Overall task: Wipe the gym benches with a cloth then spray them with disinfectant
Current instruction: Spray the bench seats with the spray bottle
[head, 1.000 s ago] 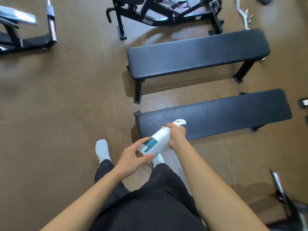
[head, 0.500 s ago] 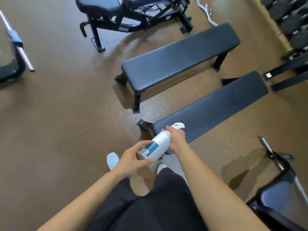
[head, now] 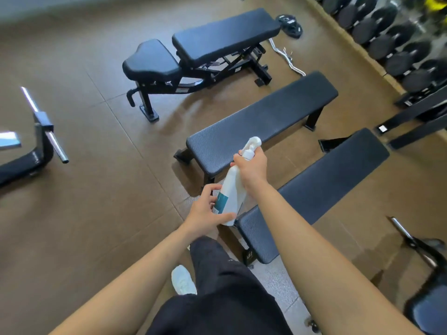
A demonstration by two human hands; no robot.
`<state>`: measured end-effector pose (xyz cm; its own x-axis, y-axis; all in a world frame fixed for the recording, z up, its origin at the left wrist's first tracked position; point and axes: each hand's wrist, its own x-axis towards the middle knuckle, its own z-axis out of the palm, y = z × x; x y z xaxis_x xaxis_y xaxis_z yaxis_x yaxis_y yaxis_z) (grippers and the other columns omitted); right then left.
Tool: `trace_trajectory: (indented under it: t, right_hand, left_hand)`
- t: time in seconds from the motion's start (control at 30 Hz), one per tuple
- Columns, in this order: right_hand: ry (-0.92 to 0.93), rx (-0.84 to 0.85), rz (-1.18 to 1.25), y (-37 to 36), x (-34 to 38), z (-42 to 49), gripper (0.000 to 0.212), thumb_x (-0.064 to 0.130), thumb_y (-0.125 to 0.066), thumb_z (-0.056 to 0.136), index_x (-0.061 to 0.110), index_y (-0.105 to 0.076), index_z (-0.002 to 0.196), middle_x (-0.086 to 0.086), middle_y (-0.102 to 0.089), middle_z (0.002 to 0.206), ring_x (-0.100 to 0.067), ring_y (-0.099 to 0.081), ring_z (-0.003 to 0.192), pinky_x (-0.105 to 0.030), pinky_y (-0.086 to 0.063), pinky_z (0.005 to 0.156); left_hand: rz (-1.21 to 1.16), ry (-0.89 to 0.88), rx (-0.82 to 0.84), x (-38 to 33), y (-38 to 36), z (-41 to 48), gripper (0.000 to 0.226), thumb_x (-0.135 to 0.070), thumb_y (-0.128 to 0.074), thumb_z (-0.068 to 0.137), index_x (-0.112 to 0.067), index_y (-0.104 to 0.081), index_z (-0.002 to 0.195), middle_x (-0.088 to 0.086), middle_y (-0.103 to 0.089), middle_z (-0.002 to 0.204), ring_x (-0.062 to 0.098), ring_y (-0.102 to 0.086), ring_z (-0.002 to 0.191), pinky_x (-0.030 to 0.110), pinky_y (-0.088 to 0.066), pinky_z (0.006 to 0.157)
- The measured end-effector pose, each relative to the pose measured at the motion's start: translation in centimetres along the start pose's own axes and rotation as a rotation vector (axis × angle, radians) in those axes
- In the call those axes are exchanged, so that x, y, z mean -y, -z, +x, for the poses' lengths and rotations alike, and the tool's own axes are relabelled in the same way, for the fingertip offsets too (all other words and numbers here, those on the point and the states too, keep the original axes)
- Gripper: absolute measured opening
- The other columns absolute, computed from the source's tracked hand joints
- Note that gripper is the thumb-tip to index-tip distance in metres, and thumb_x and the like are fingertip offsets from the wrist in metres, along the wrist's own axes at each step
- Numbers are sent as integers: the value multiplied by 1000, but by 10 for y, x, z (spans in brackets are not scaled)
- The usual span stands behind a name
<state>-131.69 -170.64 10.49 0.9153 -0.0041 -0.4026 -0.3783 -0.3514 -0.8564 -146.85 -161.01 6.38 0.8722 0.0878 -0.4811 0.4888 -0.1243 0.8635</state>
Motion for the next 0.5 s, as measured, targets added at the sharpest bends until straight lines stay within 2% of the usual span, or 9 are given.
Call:
trace_trajectory:
  t: [0.07,0.13,0.2,0.23,0.3,0.4,0.5]
  right_hand:
    - [-33,-37,8,-2,8,21,35,14,-63,96,13,-49,127,-4,-59,106,-13,-63,78,-19,-44,60]
    - [-79,-68,63,-3,11,47,37,15,-63,96,13,-48,130,-4,-59,106,-11,-61,78,-21,-46,63]
    - [-102,-80,125,-5,14,72,37,14,-66,94,12,-51,127,-4,-63,108,-18,-69,85,-28,-57,73]
    - [-108,-86,163,-5,17,84,35,12,-68,93,11,-53,124,-4,-64,108,-22,-71,86,-30,-59,73]
    - [-131,-110,217,-4,23,107,30,10,-69,92,9,-57,119,-5,-66,103,-19,-72,77,-26,-58,65]
    - [-184,-187,275,5,39,139,24,8,-66,93,7,-56,115,-9,-65,92,-16,-69,67,-22,-52,54]
    - [-206,-221,347,14,54,170,20,4,-66,91,10,-54,107,-11,-64,89,-23,-69,69,-28,-54,57]
  left_hand:
    - [51,-8,10,-11,10,26,75,-36,-90,74,-37,-42,132,-1,-61,128,17,-60,115,25,-56,91]
    - [103,2,27,-21,21,53,75,-40,-89,73,-41,-42,130,-5,-60,128,16,-60,114,33,-58,95]
    - [135,12,64,-33,29,79,74,-40,-90,73,-39,-42,130,-7,-59,127,17,-62,111,28,-58,90]
    - [143,17,86,-39,32,92,73,-39,-90,73,-38,-43,129,-6,-60,126,18,-63,109,26,-58,86]
    - [157,24,117,-50,36,118,73,-41,-91,70,-37,-44,126,-4,-62,123,19,-65,105,24,-57,81]
    - [203,7,167,-74,43,157,70,-42,-90,71,-37,-45,125,-7,-62,122,16,-62,105,27,-56,86]
    - [261,-16,218,-98,51,193,67,-37,-90,74,-36,-44,123,-11,-63,115,13,-64,98,30,-58,85]
